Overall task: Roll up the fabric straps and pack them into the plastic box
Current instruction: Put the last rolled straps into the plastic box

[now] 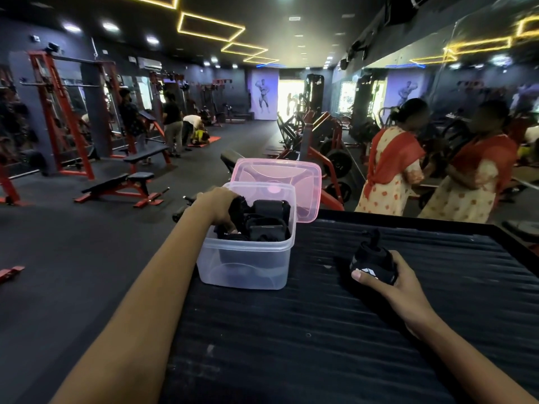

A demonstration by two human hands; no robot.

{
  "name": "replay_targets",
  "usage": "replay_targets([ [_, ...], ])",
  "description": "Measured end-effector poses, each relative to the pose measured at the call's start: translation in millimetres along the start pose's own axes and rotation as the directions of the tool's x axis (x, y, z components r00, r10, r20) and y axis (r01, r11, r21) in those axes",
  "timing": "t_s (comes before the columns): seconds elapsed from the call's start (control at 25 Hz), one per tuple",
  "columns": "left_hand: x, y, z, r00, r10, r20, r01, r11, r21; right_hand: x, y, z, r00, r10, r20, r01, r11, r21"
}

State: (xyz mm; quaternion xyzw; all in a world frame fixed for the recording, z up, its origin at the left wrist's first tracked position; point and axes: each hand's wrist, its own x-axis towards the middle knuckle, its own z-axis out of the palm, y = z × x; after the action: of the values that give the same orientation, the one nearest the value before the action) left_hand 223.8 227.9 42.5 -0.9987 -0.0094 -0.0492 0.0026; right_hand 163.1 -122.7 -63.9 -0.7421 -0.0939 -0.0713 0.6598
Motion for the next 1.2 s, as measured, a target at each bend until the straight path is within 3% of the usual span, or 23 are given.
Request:
replay_targets([
  [0.16,-5.6,-4.1,8.2,0.994,-0.004,-0.107,0.001,0.999,-0.035,-1.9,-16.2,8.7,0.995,-0.041,-0.096,0.049,0.996,0.079],
  [0.28,-6.2,-3.1,7.5,0.994,0.018,-0.109,-0.024,0.998,-0.056,10.2,-67.9,32.8,0.976,-0.175,-0.127,0.200,0.955,0.221],
  [0.36,-8.2,-7.1,3.9,0.995,0.026,-0.096,-0.037,0.992,-0.120,26.1,-107.8,60.6,0.955,-0.293,-0.035,0.294,0.936,0.193],
  [0.48,-15.7,-18.1,-0.2,0.991,0.031,-0.130,-0.060,0.973,-0.224,50.7,-142.1,117.7,0.938,-0.297,0.179,0.292,0.955,0.055],
  [0.6,-26.6,-21.4,0.4,0.978,0.017,-0.210,-0.078,0.956,-0.284,68.5,-134.3,168.0,0.904,-0.296,0.309,0.374,0.898,-0.232],
  [0.68,-30.0,-20.3,0.0,0.970,0.018,-0.240,-0.083,0.962,-0.260,77.0,-124.2,188.0,0.866,-0.300,0.401,0.432,0.852,-0.296],
  [0.88,-22.9,-25.8,3.4,0.972,0.032,-0.231,-0.087,0.969,-0.233,97.2,-113.3,186.3,0.804,-0.318,0.502,0.519,0.789,-0.330],
  [1.12,-18.1,-27.2,7.2,0.983,0.041,-0.179,-0.089,0.960,-0.266,93.9,-112.3,201.0,0.660,-0.471,0.585,0.741,0.537,-0.403],
  [1.2,-19.1,-27.3,8.5,0.981,0.032,-0.190,-0.087,0.954,-0.287,93.5,-111.5,200.7,0.657,-0.484,0.578,0.741,0.556,-0.377],
])
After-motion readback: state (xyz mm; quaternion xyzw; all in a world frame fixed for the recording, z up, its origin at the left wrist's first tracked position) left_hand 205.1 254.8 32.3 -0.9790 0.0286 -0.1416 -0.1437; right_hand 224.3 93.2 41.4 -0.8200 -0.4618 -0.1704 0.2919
